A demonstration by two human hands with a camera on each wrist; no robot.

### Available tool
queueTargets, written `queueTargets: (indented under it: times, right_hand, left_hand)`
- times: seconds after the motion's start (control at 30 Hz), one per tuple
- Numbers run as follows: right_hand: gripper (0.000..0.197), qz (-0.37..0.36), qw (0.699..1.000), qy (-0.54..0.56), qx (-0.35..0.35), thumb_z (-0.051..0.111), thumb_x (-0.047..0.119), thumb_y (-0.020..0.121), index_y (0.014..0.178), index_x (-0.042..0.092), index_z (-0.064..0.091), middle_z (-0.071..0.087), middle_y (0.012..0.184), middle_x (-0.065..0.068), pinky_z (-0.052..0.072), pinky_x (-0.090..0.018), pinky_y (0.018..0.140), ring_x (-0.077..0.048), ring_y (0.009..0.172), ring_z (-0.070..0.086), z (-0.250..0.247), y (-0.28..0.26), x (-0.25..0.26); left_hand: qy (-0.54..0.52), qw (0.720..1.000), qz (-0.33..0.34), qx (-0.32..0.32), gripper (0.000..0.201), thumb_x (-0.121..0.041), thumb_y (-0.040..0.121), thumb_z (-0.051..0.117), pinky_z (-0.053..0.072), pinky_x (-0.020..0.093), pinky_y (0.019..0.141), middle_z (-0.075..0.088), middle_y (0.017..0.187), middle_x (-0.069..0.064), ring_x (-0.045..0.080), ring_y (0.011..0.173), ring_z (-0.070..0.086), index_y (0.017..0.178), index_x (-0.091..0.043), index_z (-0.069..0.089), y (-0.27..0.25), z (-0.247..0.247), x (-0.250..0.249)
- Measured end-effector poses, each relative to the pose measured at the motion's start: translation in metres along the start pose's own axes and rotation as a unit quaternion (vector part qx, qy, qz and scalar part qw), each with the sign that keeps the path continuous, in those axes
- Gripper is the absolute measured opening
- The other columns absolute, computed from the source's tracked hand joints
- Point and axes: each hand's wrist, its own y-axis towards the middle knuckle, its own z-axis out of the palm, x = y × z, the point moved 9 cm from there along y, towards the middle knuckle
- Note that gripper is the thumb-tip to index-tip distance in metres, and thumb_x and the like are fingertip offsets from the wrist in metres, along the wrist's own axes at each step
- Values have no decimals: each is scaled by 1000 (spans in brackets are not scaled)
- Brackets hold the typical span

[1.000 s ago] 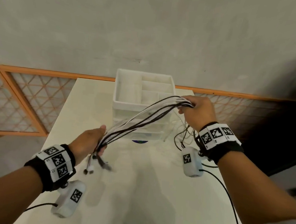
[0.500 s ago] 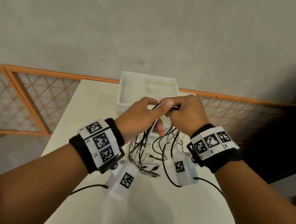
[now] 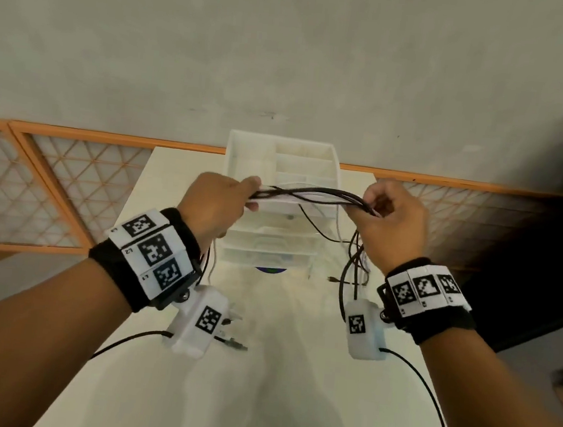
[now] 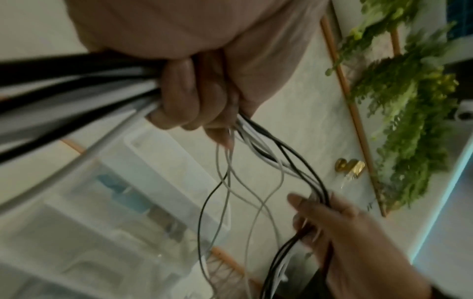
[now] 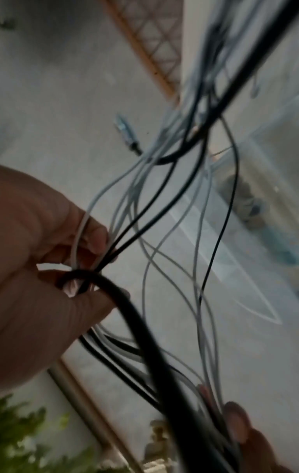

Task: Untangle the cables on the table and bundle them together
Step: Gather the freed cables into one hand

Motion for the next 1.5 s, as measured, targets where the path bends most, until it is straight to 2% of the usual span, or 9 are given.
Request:
queueTargets:
  times: [0.2,0.3,0.47,0.6,0.73,0.9,1.13,1.3,1.5]
  right_hand:
    - [33,55,921,-247,297,69,47,87,71,19,62,60,67,1,44,-33,64,-17,67,56,62,-48,-66]
    - [48,85,942,-195,258,66,54,87,73,8,67,68,65,-12,53,-36,66,-25,64,67,57,-37,-63]
    - [7,143,981,67,114,73,30,86,81,24,72,72,69,-4,60,-51,79,-27,65,72,29,-18,-57]
    - [38,73,958,-231,151,73,31,84,120,27,61,50,118,-7,49,-35,89,-24,95,58,34,-32,-90]
    - [34,196,887,-372,190,61,53,90,97,21,69,67,103,-12,48,-34,77,-34,95,63,15,-57,-155]
    - [29,252,966,14,51,51,5,95,79,19,71,67,82,-6,47,-27,53,-23,53,65,-2,-33,-132]
    - [13,202,886,408,-85,49,21,96,86,20,58,63,86,-1,57,-39,72,-27,72,66,-48,4,-66]
    - [20,118,992,-26,45,46,29,88,76,16,56,51,75,-5,37,-36,75,-25,76,50,-34,-14,-90]
    - [52,32,950,-205,235,20,63,89,79,18,47,48,81,-2,42,-41,75,-27,79,52,15,-83,-143]
  left_hand:
    - [-67,992,96,-51,51,-34,94,63,20,22,43,27,50,0,16,43,20,55,-19,33,0,-13,-28]
    - [-19,992,115,-44,53,-39,95,60,22,28,48,31,52,3,17,44,23,54,-17,34,1,-9,-23]
    - [-15,992,114,-45,58,-44,95,59,21,29,49,32,46,-4,15,41,24,49,-20,32,6,-17,-16]
    - [-77,983,153,-69,54,-39,95,61,22,23,46,31,41,-10,12,39,23,49,-20,40,1,-27,-35]
    - [-78,980,164,-77,54,-37,95,62,23,19,42,32,40,-11,10,37,24,50,-18,40,4,-39,-42]
    - [-29,987,149,-58,57,-40,96,58,22,27,49,31,46,-4,15,41,24,49,-21,33,3,-26,-24]
    - [-48,988,100,-109,53,-41,93,59,23,26,50,32,50,4,18,42,23,51,-15,38,10,-43,-2]
    - [-141,979,47,-139,45,-34,95,61,20,19,40,30,46,-6,13,39,21,58,-19,40,12,-57,-1]
    - [-174,972,68,-146,51,-31,94,63,20,19,40,30,40,-9,14,40,21,50,-20,39,12,-62,-11]
